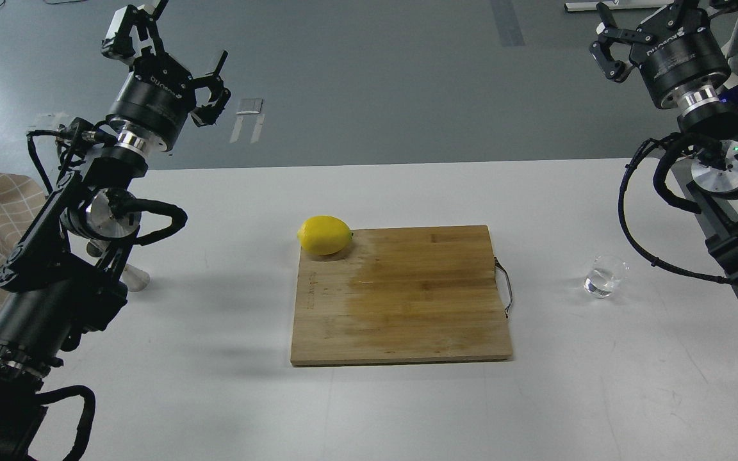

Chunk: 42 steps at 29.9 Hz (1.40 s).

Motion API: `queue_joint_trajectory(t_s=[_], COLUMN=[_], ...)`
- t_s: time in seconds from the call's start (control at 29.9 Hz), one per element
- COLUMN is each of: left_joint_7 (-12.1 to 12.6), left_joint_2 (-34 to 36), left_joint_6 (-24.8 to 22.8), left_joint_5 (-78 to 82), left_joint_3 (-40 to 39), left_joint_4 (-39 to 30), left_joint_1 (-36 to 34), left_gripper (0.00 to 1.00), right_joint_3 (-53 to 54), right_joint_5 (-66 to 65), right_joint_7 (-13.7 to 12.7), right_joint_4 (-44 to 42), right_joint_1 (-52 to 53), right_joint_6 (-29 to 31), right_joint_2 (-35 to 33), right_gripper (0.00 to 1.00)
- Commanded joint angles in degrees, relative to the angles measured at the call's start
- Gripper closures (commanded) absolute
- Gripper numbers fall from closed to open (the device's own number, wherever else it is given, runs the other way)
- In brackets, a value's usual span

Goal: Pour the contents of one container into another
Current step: 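Lower the left gripper toward the metal jigger on the table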

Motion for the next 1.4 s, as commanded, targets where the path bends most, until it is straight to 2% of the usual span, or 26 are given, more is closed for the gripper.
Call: queue_joint_trajectory(t_s=[0.0, 0.27, 0.37, 0.4, 0.43, 0.5, 0.7, 0.84, 0.9, 1.04, 1.1, 1.17, 1.37], left_joint_7=[0.00, -0.18, 0.35, 1.66, 4.02, 6.23, 6.85, 5.45, 4.05, 3.34, 1.33, -0.69, -1.14], left_joint_2=[-0.08, 0.45, 0.71, 0.89, 1.15, 1.15, 1.06, 1.59, 1.86, 2.38, 2.82, 3.35, 3.62], left_joint_6=[0.09, 0.62, 1.23, 1.93, 1.94, 1.32, -0.25, -3.51, -3.34, -2.98, -3.42, -3.42, -3.42], left_joint_5=[0.52, 0.97, 0.88, 0.88, 0.88, 0.79, 0.79, 1.05, 1.23, 1.32, 1.40, 1.41, 1.23], left_joint_3=[0.08, 0.61, 1.14, 1.31, 1.23, 0.96, 1.22, 1.23, 1.23, 1.23, 1.31, 1.31, 1.23], left_joint_4=[0.00, 0.79, 3.51, 5.95, 8.15, 9.75, 9.50, 7.30, 6.51, 6.42, 6.24, 5.20, 4.75], left_joint_1=[0.00, -0.70, -1.84, -3.15, -4.29, -5.27, -5.62, -5.45, -5.45, -5.36, -4.75, -4.48, -3.78], left_gripper=[0.00, 0.00, 0.00, 0.00, 0.00, 0.00, 0.00, 0.00, 0.00, 0.00, 0.00, 0.00, 0.00], right_joint_3=[0.07, -0.01, -0.01, -0.10, -0.10, -0.10, -0.01, -0.01, 0.07, -0.01, -0.36, -0.37, -0.45], right_joint_5=[0.00, 0.00, -0.09, -0.09, -0.09, -0.09, 0.00, 0.00, 0.00, 0.09, 0.00, 0.09, 0.09], right_joint_7=[0.00, 0.00, 0.00, 0.00, 0.00, 0.00, 0.18, 0.44, 0.44, 1.05, 2.98, 3.17, 3.17], right_joint_4=[0.00, -0.17, -0.35, -0.35, -0.35, -0.35, -0.35, -0.35, -0.35, -0.53, -0.53, -0.61, -1.05], right_joint_1=[0.00, 0.35, 0.43, 0.52, 0.52, 0.52, 0.61, 0.52, 0.61, 0.52, 0.35, 0.43, 0.61], right_joint_6=[0.00, 0.00, 0.00, -0.09, -0.43, -1.31, -1.76, -1.84, -1.84, -1.84, -1.84, -1.93, -3.42], right_joint_2=[-0.01, 0.17, 0.43, 0.61, 0.70, 0.70, 0.52, 0.61, 0.43, 0.43, 0.43, 0.43, 0.78], right_gripper=[0.00, 0.00, 0.00, 0.00, 0.00, 0.00, 0.00, 0.00, 0.00, 0.00, 0.00, 0.00, 0.00])
